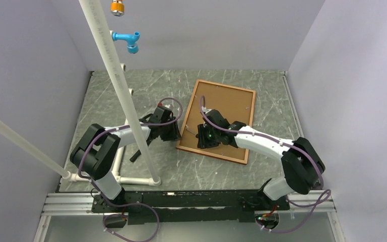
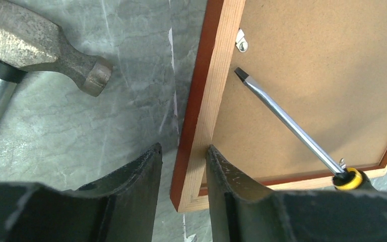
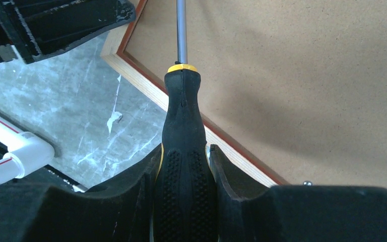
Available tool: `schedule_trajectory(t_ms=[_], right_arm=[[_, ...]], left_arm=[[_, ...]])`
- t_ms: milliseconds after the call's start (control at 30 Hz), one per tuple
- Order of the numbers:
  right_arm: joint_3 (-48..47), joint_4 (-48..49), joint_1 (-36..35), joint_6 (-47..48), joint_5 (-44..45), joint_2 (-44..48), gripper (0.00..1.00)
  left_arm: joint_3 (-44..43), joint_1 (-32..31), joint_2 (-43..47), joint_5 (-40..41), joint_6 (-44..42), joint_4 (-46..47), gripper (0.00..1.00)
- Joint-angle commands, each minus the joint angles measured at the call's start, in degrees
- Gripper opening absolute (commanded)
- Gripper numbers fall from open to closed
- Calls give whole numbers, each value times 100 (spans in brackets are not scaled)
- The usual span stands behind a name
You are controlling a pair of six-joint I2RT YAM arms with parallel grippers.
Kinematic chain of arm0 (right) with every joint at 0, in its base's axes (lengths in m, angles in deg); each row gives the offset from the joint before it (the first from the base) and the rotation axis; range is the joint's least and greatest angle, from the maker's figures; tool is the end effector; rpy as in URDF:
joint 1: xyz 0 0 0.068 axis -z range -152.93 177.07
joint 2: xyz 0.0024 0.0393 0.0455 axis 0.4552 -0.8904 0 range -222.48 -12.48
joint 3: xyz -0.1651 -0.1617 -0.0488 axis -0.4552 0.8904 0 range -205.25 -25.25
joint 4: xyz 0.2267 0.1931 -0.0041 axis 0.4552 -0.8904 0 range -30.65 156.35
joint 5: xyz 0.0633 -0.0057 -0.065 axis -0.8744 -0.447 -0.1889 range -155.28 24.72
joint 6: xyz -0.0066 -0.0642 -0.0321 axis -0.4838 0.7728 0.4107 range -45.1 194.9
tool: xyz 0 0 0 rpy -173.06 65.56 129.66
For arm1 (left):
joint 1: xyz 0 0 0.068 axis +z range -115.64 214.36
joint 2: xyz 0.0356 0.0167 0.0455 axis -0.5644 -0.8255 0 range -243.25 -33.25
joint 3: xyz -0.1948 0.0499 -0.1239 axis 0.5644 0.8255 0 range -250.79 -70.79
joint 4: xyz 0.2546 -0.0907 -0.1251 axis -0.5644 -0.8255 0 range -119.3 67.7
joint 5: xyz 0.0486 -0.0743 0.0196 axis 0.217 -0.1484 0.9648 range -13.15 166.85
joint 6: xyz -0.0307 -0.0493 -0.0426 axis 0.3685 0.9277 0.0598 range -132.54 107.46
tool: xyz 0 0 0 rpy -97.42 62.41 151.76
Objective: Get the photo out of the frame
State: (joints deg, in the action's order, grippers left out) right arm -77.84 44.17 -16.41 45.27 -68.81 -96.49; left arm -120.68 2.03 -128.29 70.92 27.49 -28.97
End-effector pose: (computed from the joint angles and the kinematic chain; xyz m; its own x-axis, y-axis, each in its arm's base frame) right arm 0.2507 0.2427 0.1342 -0.8603 -0.1358 -0.4914 -0.3314 0.8814 0.3365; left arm 0.3049 -0.2002 0.0752 -0.8855 -0.1966 -0.4211 0.0215 0.8878 -0.4596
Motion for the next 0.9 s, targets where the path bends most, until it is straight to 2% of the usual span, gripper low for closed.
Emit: schedule_trajectory(t_ms=[0,133,233,467,633,733,800,867], right_arm=[[-207,290,18,-62,30,-218,0],[-289,369,21,-36,27,-457,0],[-306,462,26,-90,150,-576,0],[-442,147,9,-442,750,-723,0],[-450,-14,15,-909,1214,-816,0],[-404,41,3,-1038,1412,-726,0],[-326,271,6,-908,1165,-513,0],[-182,499,-15,-691,1082,-82,0]], left_arm=[[-156,-25,-146,196,-34,10,40],[30,-76,-191,51,143,354,43],[51,-176,-210,190,213,245,42],[231,-264,-275,358,410,133,32],[396,-283,-172,576,533,18,29],[456,-289,-145,576,533,50,28],[508,-291,-67,557,526,98,28],[629,-291,108,468,494,272,32]])
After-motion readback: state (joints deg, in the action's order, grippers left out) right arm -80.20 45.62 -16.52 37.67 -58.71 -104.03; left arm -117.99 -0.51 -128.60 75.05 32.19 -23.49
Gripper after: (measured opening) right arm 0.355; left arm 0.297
